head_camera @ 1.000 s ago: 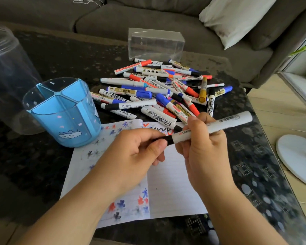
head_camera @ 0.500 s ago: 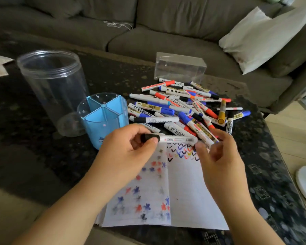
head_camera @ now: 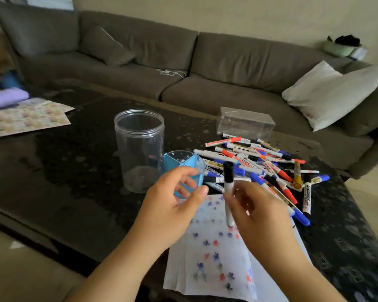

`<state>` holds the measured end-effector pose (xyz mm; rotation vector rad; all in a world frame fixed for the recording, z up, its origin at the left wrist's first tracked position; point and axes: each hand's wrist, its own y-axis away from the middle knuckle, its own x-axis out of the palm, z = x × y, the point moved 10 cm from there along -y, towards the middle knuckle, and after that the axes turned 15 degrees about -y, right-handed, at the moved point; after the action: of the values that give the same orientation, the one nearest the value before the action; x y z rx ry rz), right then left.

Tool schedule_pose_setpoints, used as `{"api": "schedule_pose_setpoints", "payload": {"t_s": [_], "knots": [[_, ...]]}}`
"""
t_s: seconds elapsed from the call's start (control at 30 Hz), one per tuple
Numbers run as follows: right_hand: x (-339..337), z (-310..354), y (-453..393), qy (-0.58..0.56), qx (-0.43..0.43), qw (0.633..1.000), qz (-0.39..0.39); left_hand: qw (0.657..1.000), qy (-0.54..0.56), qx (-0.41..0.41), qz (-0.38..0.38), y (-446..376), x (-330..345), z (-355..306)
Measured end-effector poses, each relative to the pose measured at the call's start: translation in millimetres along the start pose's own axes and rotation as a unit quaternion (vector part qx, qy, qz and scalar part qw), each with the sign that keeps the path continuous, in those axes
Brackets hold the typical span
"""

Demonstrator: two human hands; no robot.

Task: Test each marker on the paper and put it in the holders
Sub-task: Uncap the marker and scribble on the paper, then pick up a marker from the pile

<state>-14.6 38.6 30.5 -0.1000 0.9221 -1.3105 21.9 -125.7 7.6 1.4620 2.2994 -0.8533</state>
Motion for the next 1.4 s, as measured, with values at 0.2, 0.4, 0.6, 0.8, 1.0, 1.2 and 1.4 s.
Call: {"api": "schedule_pose_setpoints", "payload": {"t_s": [0.2, 0.4, 0.6, 0.8, 1.0, 1.2, 1.4], "knots": [[-3, 40, -44, -0.109, 0.031, 0.993, -0.045, 0.984, -0.145, -0.058, -0.091, -2, -37, 26], [65, 18, -55, -0.026, 0.09, 0.994, 0.059, 0.981, -0.166, -0.093, -0.033, -3, -26, 37], [93, 0, -37, 0.004, 0.096, 0.987, 0.132, 0.986, -0.139, -0.088, -0.023, -5, -17, 36], [48, -29, -23, -0.03, 0.109, 0.99, 0.084, 0.99, -0.122, -0.071, 0.013, -5, 10, 25], [-20, -114, 8, 0.068, 0.238, 0.968, 0.029, 0.992, -0.1, -0.036, 0.074, -8, 58, -1], [-39, -169, -5, 0.154, 0.283, 0.946, 0.032, 0.988, -0.111, -0.029, 0.101, -16, 99, -16], [-33, -192, -25, 0.214, 0.269, 0.938, 0.041, 0.983, -0.147, -0.024, 0.11, -21, 120, -19]]}}
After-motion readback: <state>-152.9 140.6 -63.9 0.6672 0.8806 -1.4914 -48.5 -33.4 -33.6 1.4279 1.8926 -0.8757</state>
